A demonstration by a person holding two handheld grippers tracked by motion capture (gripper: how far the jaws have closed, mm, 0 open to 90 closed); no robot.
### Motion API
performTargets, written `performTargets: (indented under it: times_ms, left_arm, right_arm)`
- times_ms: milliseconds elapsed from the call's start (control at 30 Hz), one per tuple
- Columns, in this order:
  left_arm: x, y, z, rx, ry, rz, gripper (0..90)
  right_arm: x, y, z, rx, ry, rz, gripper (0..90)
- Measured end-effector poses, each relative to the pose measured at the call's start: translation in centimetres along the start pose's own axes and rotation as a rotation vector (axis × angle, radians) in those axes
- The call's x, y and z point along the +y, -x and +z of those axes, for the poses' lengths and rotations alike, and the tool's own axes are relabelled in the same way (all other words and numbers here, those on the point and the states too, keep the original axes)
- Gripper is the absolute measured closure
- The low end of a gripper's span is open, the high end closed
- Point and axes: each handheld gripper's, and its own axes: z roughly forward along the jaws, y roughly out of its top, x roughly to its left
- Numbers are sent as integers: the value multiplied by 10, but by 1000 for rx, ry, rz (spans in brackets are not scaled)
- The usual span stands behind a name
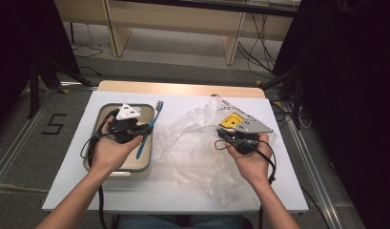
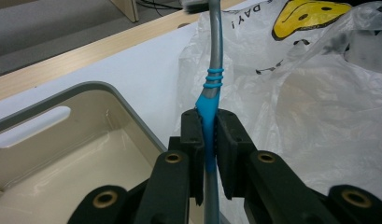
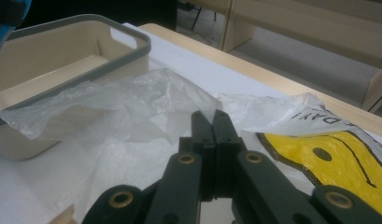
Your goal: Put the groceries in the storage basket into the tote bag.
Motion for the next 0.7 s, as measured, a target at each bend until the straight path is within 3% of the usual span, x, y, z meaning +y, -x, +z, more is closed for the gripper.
performTargets:
  times_ms: [700]
  left_arm:
    - [3,30,0,-79,6,53,815]
  right_arm:
    - [0,0,0,2,0,0,900]
